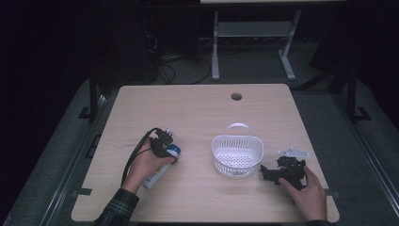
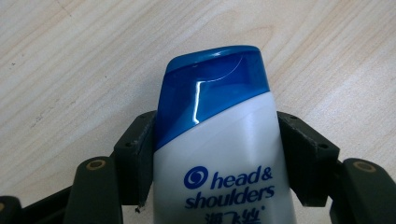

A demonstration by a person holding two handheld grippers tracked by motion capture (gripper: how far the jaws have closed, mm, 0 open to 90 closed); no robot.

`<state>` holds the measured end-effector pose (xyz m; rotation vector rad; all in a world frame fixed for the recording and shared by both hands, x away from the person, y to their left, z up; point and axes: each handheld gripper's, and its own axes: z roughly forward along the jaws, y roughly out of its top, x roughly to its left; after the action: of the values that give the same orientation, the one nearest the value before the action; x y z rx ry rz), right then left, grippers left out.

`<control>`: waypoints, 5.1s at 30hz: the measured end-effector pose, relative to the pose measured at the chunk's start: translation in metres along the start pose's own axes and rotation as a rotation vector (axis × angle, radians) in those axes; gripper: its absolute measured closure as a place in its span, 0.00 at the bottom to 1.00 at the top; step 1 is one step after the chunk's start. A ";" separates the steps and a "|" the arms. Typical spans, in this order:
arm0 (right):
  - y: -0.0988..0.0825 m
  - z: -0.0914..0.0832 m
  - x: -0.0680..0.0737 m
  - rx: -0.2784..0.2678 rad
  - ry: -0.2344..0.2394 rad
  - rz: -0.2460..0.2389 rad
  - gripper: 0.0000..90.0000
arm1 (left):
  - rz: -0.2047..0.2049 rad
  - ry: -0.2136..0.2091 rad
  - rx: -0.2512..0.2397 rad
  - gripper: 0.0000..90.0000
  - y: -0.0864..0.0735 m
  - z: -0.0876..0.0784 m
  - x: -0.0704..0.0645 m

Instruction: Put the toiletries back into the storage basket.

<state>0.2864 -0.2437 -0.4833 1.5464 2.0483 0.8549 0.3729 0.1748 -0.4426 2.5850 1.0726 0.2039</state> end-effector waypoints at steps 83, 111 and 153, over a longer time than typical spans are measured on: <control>0.000 0.000 0.000 0.000 0.000 0.000 0.00 | 0.020 -0.283 -0.670 0.40 -0.040 -0.091 0.037; 0.000 0.000 0.000 0.000 0.002 0.000 0.00 | 0.076 -0.315 -0.770 0.40 -0.024 -0.114 0.025; 0.000 0.000 0.000 -0.001 0.002 -0.001 0.00 | 0.188 -0.382 -0.827 0.40 0.036 -0.122 -0.013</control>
<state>0.2863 -0.2436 -0.4832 1.5445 2.0495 0.8566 0.3561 0.1722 -0.3159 1.8573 0.4579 0.1458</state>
